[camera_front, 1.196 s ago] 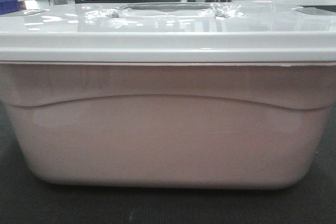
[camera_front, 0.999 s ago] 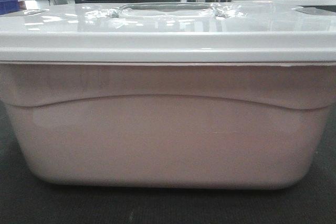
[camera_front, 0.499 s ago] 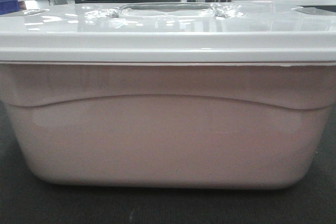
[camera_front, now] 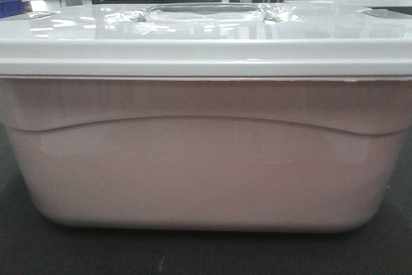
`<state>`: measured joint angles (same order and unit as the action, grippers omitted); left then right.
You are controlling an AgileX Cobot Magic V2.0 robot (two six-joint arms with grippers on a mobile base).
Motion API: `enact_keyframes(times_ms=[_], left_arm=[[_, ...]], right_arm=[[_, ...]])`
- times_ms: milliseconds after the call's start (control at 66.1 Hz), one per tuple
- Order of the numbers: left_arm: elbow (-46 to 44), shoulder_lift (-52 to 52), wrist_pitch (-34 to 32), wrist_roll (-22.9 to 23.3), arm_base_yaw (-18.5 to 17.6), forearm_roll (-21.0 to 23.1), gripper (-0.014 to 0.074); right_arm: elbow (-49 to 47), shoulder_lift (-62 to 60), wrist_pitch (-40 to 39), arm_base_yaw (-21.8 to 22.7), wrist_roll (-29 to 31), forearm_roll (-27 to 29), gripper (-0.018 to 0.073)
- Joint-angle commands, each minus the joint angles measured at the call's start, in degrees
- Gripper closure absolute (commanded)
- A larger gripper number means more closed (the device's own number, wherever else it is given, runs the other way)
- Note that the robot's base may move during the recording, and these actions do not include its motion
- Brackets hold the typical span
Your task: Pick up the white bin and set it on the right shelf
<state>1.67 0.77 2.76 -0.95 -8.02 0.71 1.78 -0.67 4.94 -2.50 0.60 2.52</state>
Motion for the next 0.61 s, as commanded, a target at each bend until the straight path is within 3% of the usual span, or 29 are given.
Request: enact_keyframes(times_ms=[0, 182, 409, 590], left_arm=[[-0.2, 0.5, -5.8, 0.4, 0.1, 0.8, 0.0722], [-5.8, 0.2, -4.8, 0.4, 0.1, -0.1, 0.0722], [-19.3, -2.9, 5.9, 0.4, 0.1, -1.1, 0.0722], [-33.1, -13.1, 16.9, -1.2, 0.1, -2.7, 0.0722]], right_arm=[[-0.1, -1.0, -5.8, 0.4, 0.0, -0.6, 0.0493], [-4.3, -0.9, -0.3, 0.4, 0.0, -0.6, 0.0493], [-19.6, 0.8, 13.2, 0.4, 0.0, -0.6, 0.0493], [-30.8, 9.6, 19.0, 0.4, 0.0, -0.6, 0.0493]])
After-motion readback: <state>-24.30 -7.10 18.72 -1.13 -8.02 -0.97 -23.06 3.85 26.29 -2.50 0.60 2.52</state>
